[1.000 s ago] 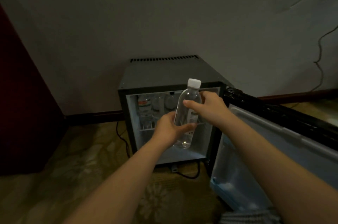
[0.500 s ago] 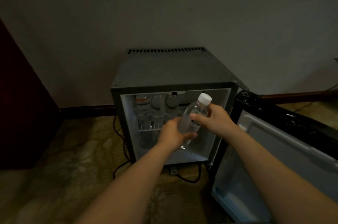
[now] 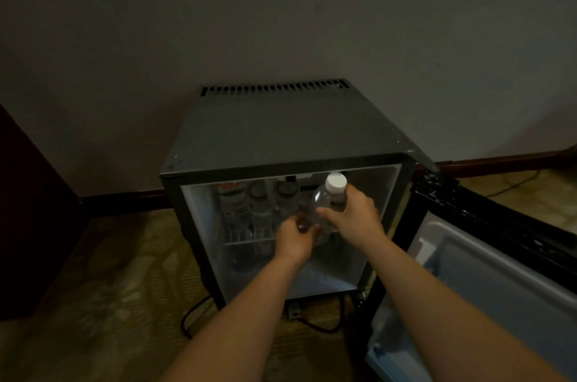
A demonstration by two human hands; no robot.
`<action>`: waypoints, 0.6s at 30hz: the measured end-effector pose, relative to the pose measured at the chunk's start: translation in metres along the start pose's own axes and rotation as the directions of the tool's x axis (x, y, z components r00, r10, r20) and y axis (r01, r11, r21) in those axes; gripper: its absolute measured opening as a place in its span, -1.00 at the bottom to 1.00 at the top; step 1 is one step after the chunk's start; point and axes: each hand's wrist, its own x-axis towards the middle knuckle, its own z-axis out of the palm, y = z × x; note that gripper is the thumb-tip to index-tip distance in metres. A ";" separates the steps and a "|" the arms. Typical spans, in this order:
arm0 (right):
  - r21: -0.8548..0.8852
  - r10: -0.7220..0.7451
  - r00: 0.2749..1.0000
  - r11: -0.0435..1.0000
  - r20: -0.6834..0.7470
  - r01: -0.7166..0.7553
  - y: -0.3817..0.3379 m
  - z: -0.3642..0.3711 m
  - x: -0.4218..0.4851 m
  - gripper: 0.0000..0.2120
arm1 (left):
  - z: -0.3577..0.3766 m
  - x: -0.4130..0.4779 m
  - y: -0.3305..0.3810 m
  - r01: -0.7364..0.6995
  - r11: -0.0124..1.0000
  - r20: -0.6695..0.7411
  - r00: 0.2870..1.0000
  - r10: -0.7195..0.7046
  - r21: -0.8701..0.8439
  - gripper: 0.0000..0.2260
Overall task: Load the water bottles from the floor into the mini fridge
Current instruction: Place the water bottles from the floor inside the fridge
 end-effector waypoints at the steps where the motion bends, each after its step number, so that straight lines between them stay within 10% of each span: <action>1: -0.007 0.010 1.000 1.000 -0.004 -0.010 0.001 0.002 0.004 -0.58 | 0.003 0.004 -0.001 0.010 1.000 -0.004 1.000 -0.010 -0.014 -0.74; 7: -0.015 0.075 0.997 0.997 0.003 -0.075 0.007 0.017 0.029 -0.80 | 0.013 0.034 -0.008 0.124 0.988 -0.008 0.992 -0.126 -0.096 -0.85; 18: -0.117 0.230 0.972 0.968 0.041 -0.224 0.007 0.039 0.074 -0.50 | 0.013 0.060 -0.020 0.188 0.982 0.050 0.981 -0.189 0.033 -0.68</action>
